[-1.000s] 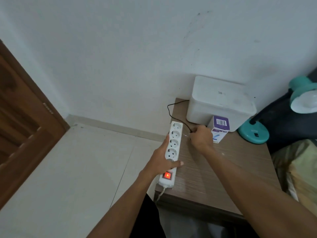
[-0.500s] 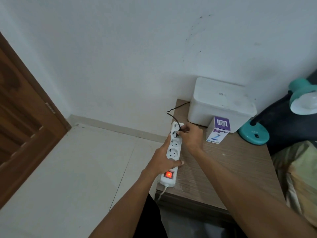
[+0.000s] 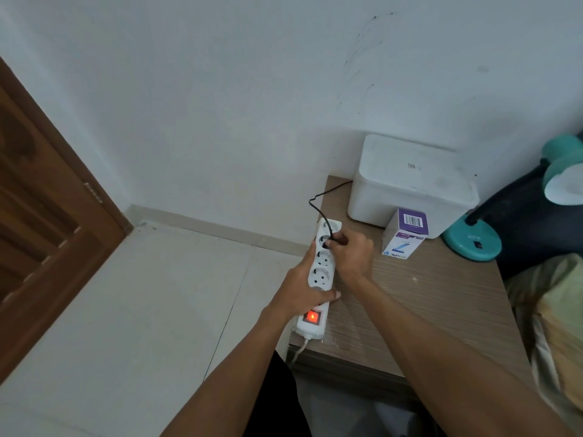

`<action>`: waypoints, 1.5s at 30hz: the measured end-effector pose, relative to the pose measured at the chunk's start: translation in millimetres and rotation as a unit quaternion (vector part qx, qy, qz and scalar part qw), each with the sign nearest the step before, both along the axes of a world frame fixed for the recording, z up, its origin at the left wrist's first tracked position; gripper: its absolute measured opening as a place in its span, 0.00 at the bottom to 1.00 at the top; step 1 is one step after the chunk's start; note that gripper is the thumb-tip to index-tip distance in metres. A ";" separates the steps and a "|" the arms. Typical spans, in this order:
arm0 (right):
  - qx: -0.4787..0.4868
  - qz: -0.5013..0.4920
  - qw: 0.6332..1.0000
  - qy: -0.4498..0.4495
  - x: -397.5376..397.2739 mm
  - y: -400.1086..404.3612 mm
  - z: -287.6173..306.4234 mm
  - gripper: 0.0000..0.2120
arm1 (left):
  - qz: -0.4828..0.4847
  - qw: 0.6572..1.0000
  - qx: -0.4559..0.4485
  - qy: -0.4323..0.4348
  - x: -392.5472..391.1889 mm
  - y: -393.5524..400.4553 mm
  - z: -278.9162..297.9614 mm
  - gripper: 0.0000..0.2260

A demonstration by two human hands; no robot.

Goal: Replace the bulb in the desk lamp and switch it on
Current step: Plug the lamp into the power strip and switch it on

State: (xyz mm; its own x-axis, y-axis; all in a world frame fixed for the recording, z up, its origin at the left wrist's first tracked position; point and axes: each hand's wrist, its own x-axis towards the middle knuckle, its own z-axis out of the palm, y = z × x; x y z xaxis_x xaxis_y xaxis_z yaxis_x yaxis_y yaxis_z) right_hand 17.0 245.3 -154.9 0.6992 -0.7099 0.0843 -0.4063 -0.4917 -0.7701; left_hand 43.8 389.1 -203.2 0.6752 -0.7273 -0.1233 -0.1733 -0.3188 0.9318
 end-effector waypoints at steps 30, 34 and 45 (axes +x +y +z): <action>-0.136 -0.006 0.980 0.147 -176.2 -83.1 -18.8 0.10 | -0.174 0.858 0.188 -0.445 -66.2 -28.6 41.6 0.30; -0.161 -0.027 0.975 0.153 -216.4 -126.5 -32.1 0.10 | -0.211 0.866 0.151 -0.427 -103.9 -72.3 37.1 0.27; -0.188 -0.028 0.972 0.135 -214.7 -231.7 -38.6 0.25 | -0.196 0.909 0.109 -0.352 -120.1 -243.1 21.5 0.31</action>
